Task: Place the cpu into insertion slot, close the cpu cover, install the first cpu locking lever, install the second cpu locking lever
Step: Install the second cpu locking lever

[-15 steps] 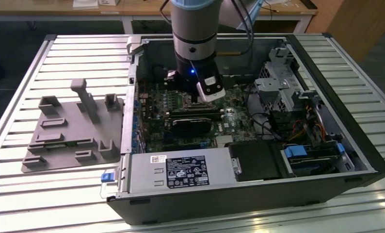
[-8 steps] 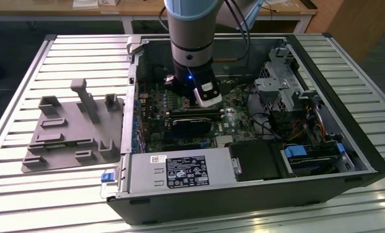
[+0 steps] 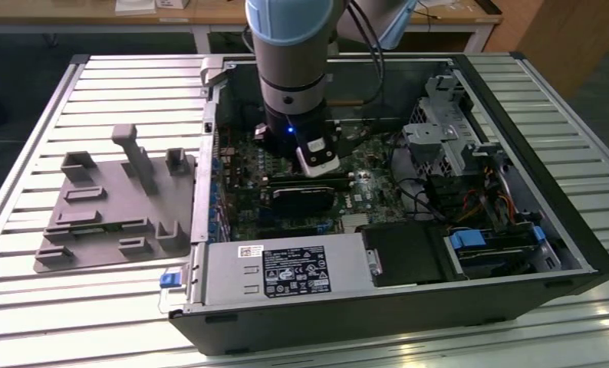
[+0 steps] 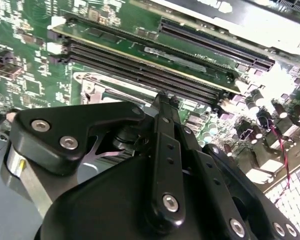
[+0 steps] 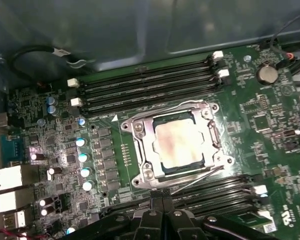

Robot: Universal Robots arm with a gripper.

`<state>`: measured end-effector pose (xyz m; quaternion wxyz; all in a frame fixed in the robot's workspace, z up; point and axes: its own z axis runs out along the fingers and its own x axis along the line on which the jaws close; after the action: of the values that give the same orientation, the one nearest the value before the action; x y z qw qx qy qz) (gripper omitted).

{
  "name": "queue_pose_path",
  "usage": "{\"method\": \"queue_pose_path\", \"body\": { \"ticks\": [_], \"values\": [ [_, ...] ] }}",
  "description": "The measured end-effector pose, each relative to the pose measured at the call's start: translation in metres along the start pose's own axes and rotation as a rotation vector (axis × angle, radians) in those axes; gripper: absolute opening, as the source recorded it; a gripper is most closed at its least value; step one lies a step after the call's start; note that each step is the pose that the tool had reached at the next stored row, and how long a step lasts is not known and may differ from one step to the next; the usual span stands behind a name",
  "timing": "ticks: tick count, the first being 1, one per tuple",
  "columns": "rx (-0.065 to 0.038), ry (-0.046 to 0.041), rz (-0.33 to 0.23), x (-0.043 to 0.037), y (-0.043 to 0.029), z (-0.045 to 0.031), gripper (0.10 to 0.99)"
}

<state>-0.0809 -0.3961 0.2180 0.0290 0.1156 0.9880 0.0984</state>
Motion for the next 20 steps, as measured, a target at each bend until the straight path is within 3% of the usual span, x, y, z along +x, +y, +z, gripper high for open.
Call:
{"method": "queue_pose_path", "body": {
  "ticks": [9, 13, 17, 20],
  "values": [
    [-0.046, 0.0075, 0.003, 0.0048, -0.0081, 0.0052, 0.102],
    [-0.068, 0.0106, 0.005, 0.0035, -0.0151, 0.0067, 0.102],
    [-0.093, 0.0153, 0.006, 0.0048, -0.0175, 0.009, 0.102],
    [-0.105, 0.0173, 0.007, 0.0067, -0.0188, 0.0122, 0.102]
  ]
}}
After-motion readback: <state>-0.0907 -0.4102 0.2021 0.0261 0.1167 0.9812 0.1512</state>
